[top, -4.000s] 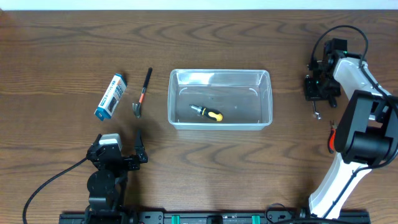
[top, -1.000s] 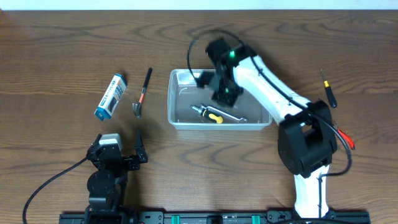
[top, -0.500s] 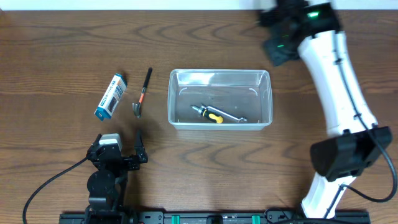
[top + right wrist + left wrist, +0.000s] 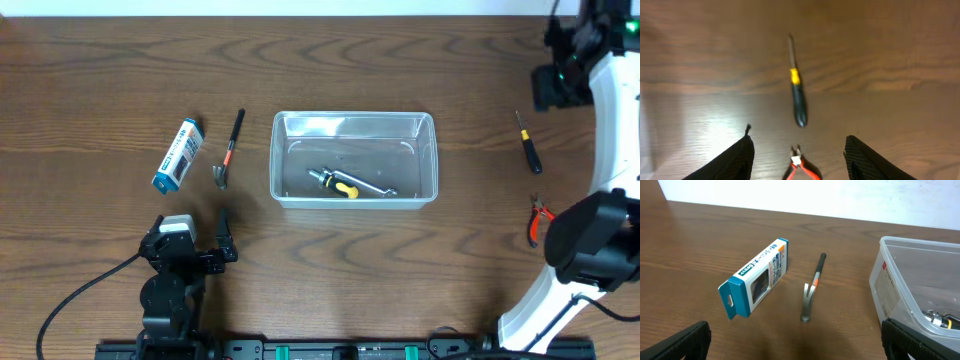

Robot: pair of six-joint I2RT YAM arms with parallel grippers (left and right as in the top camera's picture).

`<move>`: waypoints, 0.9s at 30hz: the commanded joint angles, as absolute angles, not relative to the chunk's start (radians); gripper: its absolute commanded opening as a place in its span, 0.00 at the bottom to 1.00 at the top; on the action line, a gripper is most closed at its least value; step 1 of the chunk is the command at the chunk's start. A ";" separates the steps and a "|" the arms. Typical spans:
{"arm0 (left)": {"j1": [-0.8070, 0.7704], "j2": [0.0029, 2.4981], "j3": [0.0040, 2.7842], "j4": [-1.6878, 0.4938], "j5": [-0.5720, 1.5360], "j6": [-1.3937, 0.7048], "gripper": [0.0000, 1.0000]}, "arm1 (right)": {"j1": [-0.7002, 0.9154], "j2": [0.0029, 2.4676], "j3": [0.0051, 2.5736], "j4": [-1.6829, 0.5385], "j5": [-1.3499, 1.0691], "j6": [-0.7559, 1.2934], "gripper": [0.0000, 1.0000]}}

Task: Pack container
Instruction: 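Move the right gripper to the yellow-handled screwdriver and grasp it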

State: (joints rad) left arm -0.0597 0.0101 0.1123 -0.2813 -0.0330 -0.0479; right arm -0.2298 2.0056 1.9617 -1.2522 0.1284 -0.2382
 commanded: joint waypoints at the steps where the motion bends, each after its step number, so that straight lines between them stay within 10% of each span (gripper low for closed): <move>1: -0.056 0.004 0.089 -0.290 -0.034 -0.038 0.98 | -0.273 2.030 1.859 -1.201 0.120 -0.245 0.59; 27: -0.056 0.004 0.089 -0.290 -0.034 -0.038 0.98 | -0.321 2.041 1.443 -0.799 0.032 -0.376 0.61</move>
State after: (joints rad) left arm -0.0597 0.0101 0.1123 -0.2813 -0.0330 -0.0479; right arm -0.3183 2.0224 1.4513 -0.8043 0.0521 -0.3580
